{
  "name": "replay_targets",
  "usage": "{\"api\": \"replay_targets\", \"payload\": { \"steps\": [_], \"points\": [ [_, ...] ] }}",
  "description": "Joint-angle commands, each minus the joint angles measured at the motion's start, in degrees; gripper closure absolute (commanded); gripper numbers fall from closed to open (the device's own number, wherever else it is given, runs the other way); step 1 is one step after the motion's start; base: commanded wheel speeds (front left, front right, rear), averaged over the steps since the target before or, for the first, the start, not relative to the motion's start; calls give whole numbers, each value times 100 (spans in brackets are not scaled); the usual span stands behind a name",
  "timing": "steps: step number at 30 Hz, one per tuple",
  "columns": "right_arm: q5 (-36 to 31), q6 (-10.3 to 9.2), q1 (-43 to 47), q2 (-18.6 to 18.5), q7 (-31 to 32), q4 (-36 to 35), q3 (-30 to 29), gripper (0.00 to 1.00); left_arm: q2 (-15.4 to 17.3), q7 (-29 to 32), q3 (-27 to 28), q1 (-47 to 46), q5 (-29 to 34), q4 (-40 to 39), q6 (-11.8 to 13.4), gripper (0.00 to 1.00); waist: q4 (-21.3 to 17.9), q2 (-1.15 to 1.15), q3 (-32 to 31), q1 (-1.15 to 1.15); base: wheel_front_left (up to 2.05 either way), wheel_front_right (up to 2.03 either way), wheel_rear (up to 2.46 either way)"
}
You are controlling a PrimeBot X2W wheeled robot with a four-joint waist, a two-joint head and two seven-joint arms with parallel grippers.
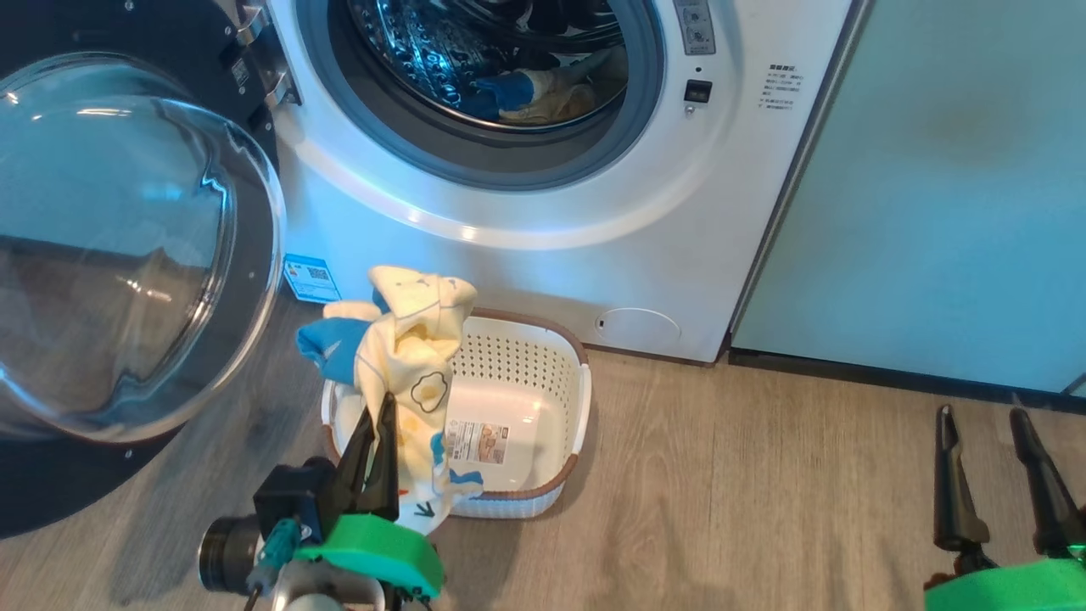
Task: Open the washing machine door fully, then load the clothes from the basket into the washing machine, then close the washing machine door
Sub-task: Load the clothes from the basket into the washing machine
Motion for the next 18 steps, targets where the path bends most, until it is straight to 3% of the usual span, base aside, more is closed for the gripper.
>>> {"api": "replay_targets", "payload": {
  "steps": [1,18],
  "points": [
    [20,25,-58,-61,6,-212,103,0,126,-7,188,-146,-14,-246,114,100,3,0,-9,1,0,0,0],
    [56,25,-60,-60,-1,-206,110,0,149,19,152,-185,-53,-240,158,100,1,0,88,1,0,0,0]
  ]
}}
